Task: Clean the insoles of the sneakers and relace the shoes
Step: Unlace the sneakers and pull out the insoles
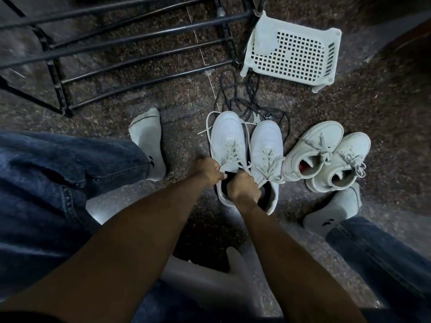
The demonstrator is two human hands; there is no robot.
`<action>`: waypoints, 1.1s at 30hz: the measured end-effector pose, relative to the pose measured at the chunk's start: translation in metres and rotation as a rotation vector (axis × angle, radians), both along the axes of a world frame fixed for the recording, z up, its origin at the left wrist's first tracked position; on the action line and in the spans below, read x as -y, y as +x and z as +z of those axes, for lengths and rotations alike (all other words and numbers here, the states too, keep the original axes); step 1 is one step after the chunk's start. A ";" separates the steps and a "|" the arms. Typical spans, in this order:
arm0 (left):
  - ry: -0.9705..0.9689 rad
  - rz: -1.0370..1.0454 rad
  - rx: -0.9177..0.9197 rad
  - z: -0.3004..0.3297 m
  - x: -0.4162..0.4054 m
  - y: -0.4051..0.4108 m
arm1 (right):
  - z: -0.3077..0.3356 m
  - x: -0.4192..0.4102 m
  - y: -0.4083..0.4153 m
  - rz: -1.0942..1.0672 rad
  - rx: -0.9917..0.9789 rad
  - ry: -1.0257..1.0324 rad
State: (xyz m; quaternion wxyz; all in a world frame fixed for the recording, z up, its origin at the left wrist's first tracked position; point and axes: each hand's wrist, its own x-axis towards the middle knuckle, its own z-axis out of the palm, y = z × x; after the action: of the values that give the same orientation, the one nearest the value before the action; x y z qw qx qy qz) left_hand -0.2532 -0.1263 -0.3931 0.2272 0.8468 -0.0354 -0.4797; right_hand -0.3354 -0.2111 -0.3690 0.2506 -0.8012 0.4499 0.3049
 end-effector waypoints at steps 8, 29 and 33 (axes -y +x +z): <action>-0.084 0.161 -0.122 -0.001 0.003 -0.003 | -0.006 -0.006 -0.019 -0.279 0.150 0.025; 0.025 0.039 -0.040 0.019 0.019 -0.003 | 0.011 0.010 -0.035 -0.708 0.313 0.401; 0.053 0.028 -0.008 0.015 0.024 -0.008 | 0.040 0.037 -0.041 -0.658 0.277 0.545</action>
State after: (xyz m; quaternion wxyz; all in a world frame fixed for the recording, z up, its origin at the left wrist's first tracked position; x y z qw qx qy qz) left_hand -0.2608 -0.1506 -0.3782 0.2113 0.8511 -0.0100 -0.4806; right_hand -0.3759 -0.2483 -0.3294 0.5941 -0.5534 0.5462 0.2061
